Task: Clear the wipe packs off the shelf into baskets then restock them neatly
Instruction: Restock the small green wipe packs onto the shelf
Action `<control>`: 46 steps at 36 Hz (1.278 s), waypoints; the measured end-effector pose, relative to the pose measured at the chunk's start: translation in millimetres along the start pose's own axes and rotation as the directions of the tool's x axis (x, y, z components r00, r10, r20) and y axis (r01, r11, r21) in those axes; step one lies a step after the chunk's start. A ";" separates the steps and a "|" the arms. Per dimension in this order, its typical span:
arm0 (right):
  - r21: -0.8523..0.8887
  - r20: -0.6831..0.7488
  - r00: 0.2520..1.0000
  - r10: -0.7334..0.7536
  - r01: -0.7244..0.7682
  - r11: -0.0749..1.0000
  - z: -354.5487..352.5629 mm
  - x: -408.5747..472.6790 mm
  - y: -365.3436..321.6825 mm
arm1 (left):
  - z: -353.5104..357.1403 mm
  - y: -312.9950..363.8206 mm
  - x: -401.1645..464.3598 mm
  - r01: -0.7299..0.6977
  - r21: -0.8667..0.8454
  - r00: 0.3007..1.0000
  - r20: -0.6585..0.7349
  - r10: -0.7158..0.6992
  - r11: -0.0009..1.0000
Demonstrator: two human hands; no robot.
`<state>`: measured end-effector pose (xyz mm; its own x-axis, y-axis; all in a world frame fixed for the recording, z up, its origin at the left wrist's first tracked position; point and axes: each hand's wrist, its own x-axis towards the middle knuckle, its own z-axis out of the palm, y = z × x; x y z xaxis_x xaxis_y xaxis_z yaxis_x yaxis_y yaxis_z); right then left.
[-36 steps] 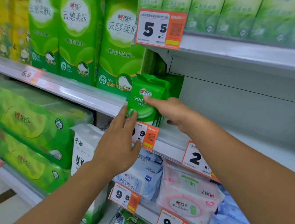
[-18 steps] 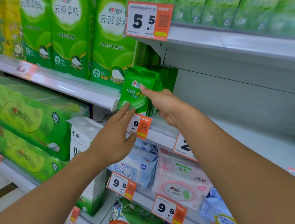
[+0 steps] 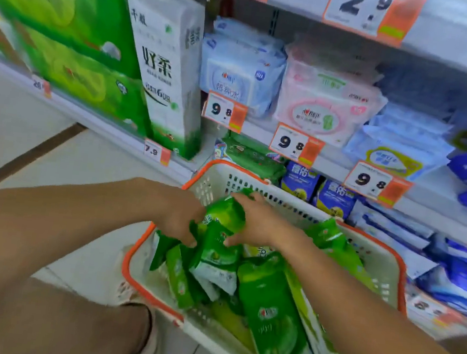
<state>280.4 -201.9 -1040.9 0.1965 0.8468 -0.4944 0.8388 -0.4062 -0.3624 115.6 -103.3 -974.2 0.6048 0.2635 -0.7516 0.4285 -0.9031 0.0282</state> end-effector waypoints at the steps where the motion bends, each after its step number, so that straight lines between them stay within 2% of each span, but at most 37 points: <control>1: -0.033 0.033 0.999 -0.015 0.016 0.999 10.0 1.9 1.6 | 9.2 -2.4 -1.5 0.004 -0.022 1.000 0.027 -0.004 1.000; 3: -0.088 0.048 0.997 -0.057 0.061 0.994 21.6 4.4 4.4 | 22.5 -8.0 -4.8 0.009 -0.044 0.999 0.053 -0.007 0.999; 6: -0.164 -0.005 0.995 -0.100 0.098 0.982 22.6 2.6 5.2 | 30.6 -11.4 -6.1 0.012 -0.070 0.998 0.065 -0.008 0.997; 9: -0.097 -0.083 0.987 -0.136 0.128 0.987 9.8 -6.4 -0.6 | 29.0 -3.7 -5.5 0.000 -0.080 0.999 0.051 0.004 0.997; 10: -0.084 -0.050 0.989 -0.137 0.133 0.988 3.8 -10.2 -4.4 | 29.0 0.2 -4.8 -0.010 -0.076 0.999 0.047 0.013 0.997; 13: -0.084 0.253 0.961 -0.108 0.133 0.988 1.6 -23.4 -18.9 | 35.1 12.0 -0.5 -0.033 -0.077 0.996 0.078 0.039 0.997; 15: -0.134 0.335 0.939 -0.079 0.130 0.982 22.3 -30.8 -26.4 | 43.1 18.1 5.0 -0.034 -0.070 0.989 0.144 0.044 0.997; 18: -0.186 0.178 0.980 -0.089 0.122 0.975 64.8 -34.2 -25.9 | 46.4 25.3 4.0 -0.012 -0.083 0.974 0.226 0.031 0.996; 20: -0.117 0.109 0.987 -0.121 0.134 0.984 75.6 -33.2 -21.6 | 42.4 24.5 -0.3 0.008 -0.153 0.969 0.245 0.030 0.988; 22: 0.022 0.077 0.984 -0.162 0.161 0.987 67.8 -33.2 -17.4 | 37.8 21.2 0.7 0.035 -0.331 0.980 0.198 0.033 0.943; 23: 0.113 0.042 0.984 -0.172 0.166 0.980 59.2 -35.0 -16.2 | 34.6 19.9 1.4 0.071 -0.478 0.987 0.161 0.007 0.875; 24: 0.205 -0.001 0.987 -0.158 0.155 0.966 49.1 -37.1 -15.2 | 30.6 18.5 0.7 0.133 -0.663 0.989 0.142 -0.051 0.736; 26: 0.408 -0.105 0.989 -0.107 0.140 0.902 26.8 -45.6 -13.5 | 21.1 16.6 -1.4 0.202 -0.944 0.977 0.175 -0.123 0.262; 27: 0.488 -0.155 0.984 -0.091 0.157 0.858 16.6 -50.2 -13.6 | 17.0 16.4 -3.1 0.193 -0.981 0.975 0.189 -0.114 0.025; 28: 0.533 -0.208 0.973 -0.096 0.196 0.823 7.5 -55.0 -15.0 | 13.0 18.0 -6.0 0.167 -0.975 0.978 0.183 -0.104 -0.145; 29: 0.539 -0.252 0.959 -0.127 0.249 0.805 -0.3 -58.3 -16.9 | 9.4 20.1 -8.2 0.116 -0.960 0.984 0.145 -0.101 -0.256; 31: 0.522 -0.283 0.925 -0.253 0.370 0.769 -11.7 -66.0 -22.1 | 3.8 26.5 -9.7 -0.027 -0.930 0.992 0.021 -0.126 -0.366; 33: 0.571 -0.204 0.907 -0.368 0.415 0.708 -18.6 -72.3 -21.8 | -0.8 31.0 -7.5 -0.139 -0.918 0.983 -0.084 -0.162 -0.372; 35: 0.647 -0.074 0.904 -0.421 0.365 0.670 -28.2 -81.5 -13.6 | -2.9 33.2 -5.6 -0.165 -0.926 0.980 -0.116 -0.160 -0.339; 36: 0.670 -0.050 0.920 -0.389 0.320 0.670 -32.8 -86.0 -8.9 | -3.2 33.8 -4.9 -0.156 -0.938 0.981 -0.111 -0.159 -0.311; 38: 0.628 -0.116 0.967 -0.227 0.248 0.737 -37.3 -89.8 3.5 | -1.3 37.9 -3.4 -0.129 -0.956 0.981 -0.084 -0.175 -0.265; 40: 0.362 -0.153 0.975 -0.158 0.205 0.910 -34.0 -90.2 14.2 | 3.5 43.7 -0.3 -0.128 -0.973 0.976 -0.089 -0.200 -0.194; 42: -0.011 0.058 0.980 -0.192 0.193 0.981 -20.2 -92.2 17.8 | 9.0 49.3 1.9 -0.140 -0.988 0.972 -0.125 -0.197 -0.064; 43: -0.197 0.159 0.971 -0.177 0.207 0.958 -9.4 -95.5 15.8 | 11.2 51.5 1.4 -0.135 -0.991 0.973 -0.133 -0.190 0.000; 44: -0.386 0.197 0.966 -0.165 0.231 0.893 1.8 -99.7 12.2 | 13.1 53.4 1.0 -0.125 -0.991 0.975 -0.133 -0.181 0.055; 46: -0.656 0.161 0.967 -0.197 0.254 0.711 20.5 -102.5 7.5 | 15.7 55.6 0.6 -0.099 -0.987 0.978 -0.120 -0.169 0.130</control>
<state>256.2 -298.8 -1009.1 -0.0572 0.8435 -0.5340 0.9792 0.1517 0.1348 129.3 -158.6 -983.5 0.6001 0.4511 -0.6606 0.6581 0.1911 0.7283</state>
